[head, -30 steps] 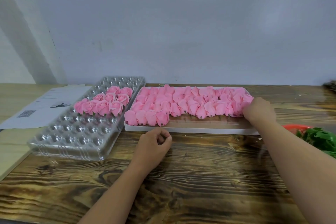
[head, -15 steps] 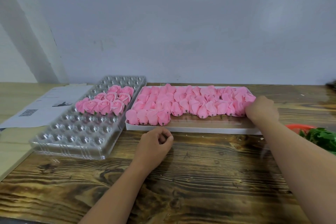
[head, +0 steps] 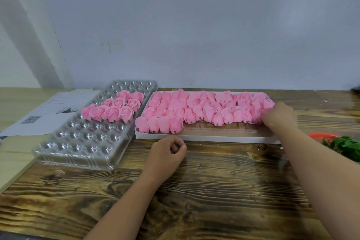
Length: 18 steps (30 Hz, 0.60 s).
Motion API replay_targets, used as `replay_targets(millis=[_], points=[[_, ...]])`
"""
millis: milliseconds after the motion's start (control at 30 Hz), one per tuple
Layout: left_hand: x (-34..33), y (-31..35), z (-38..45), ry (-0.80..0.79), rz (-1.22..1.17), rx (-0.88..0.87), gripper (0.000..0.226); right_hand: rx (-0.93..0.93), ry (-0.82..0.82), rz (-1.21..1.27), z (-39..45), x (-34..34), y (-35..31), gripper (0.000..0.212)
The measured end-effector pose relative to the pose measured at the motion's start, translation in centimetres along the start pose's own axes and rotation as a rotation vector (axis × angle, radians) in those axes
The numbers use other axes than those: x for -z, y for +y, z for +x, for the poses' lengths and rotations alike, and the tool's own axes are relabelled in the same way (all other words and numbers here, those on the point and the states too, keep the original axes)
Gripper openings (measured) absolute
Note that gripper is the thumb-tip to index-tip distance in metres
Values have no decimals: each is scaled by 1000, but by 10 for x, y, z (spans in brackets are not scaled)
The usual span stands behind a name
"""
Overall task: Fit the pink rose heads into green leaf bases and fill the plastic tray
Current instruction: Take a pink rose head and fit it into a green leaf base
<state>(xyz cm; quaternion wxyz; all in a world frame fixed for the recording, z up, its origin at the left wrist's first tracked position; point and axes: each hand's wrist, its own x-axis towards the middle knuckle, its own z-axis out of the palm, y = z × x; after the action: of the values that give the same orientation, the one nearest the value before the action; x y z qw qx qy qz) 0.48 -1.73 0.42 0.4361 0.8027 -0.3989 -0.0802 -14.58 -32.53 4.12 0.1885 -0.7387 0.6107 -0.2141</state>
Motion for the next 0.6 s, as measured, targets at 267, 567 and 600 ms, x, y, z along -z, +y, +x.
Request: replay_targets(millis=[267,567,600], points=[[0,0,1,-9,6,2,10,-8,-15,4,5,-1,1,20],[-1,-3,2,2,-23,-3,13,-99,-69,94,2,27,-3,18],[-1,-4,2,4,-29,-5,14,-122,-80,113,3,31,-2,17]])
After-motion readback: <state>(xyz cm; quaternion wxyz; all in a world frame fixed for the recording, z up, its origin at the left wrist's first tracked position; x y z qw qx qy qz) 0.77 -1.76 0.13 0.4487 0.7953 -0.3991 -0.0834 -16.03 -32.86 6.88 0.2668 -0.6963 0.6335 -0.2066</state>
